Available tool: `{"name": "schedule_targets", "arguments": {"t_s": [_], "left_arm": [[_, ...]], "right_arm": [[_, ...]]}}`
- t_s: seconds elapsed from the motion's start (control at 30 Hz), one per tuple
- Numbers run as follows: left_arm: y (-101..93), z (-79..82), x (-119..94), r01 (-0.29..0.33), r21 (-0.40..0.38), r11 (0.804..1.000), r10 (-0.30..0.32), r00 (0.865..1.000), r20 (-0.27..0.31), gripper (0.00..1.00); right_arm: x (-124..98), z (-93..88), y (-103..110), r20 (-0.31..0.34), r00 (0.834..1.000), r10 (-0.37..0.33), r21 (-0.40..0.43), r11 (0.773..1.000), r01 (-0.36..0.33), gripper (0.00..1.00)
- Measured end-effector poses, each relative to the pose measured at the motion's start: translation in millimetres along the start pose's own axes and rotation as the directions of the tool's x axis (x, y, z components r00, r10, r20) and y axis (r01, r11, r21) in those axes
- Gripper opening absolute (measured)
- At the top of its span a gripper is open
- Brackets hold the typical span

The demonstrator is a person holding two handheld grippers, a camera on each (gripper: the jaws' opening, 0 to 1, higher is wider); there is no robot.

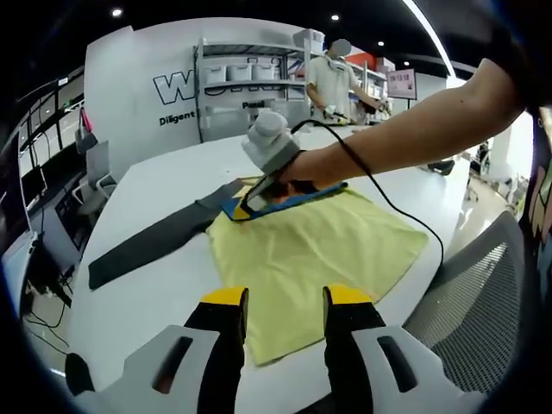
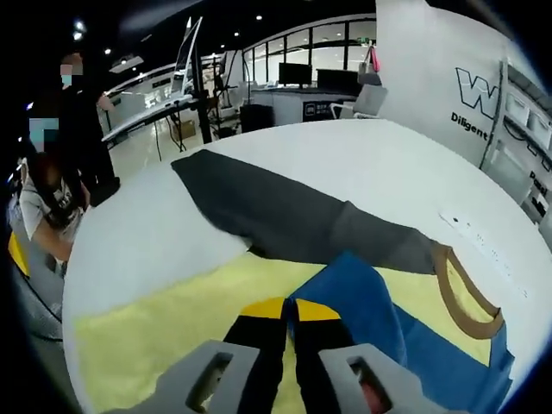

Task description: Fold the garment on the visible template until the final outline fits inside the template.

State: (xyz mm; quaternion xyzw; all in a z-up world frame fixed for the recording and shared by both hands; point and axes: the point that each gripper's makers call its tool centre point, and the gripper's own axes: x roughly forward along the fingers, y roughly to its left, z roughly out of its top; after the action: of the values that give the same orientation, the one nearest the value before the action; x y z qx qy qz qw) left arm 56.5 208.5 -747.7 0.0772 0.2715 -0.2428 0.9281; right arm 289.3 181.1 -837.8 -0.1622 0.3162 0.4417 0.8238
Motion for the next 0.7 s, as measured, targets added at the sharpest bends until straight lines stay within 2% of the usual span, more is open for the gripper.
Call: {"name": "schedule_targets", "arguments": {"t_s": [0.07,0.2,0.57,0.7], "left_arm": [[-0.6,1.1,-0.1,0.002,-0.003,1.000,-0.002,1.000,0.003,0.33],[-2.7,1.7,0.7,0.008,-0.004,1.000,-0.008,1.000,0.003,0.33],[-0.4,1.1,-1.8,-0.003,-0.008,1.000,0.003,1.000,0.004,0.33],[0.9,0.9,-2.2,-0.008,-0.012,1.000,0.008,1.000,0.005,0.33]], "right_arm": [[-1.6,6.2,2.5,0.031,0.999,0.016,0.047,0.999,-0.018,0.00],[-3.6,7.4,3.6,0.035,0.999,0.024,0.045,0.999,-0.026,0.00],[6.5,-6.1,11.5,-0.012,0.999,0.035,0.055,0.998,-0.035,0.00],[6.6,-7.2,11.5,-0.005,0.999,0.041,0.092,0.995,-0.041,0.00]]}}
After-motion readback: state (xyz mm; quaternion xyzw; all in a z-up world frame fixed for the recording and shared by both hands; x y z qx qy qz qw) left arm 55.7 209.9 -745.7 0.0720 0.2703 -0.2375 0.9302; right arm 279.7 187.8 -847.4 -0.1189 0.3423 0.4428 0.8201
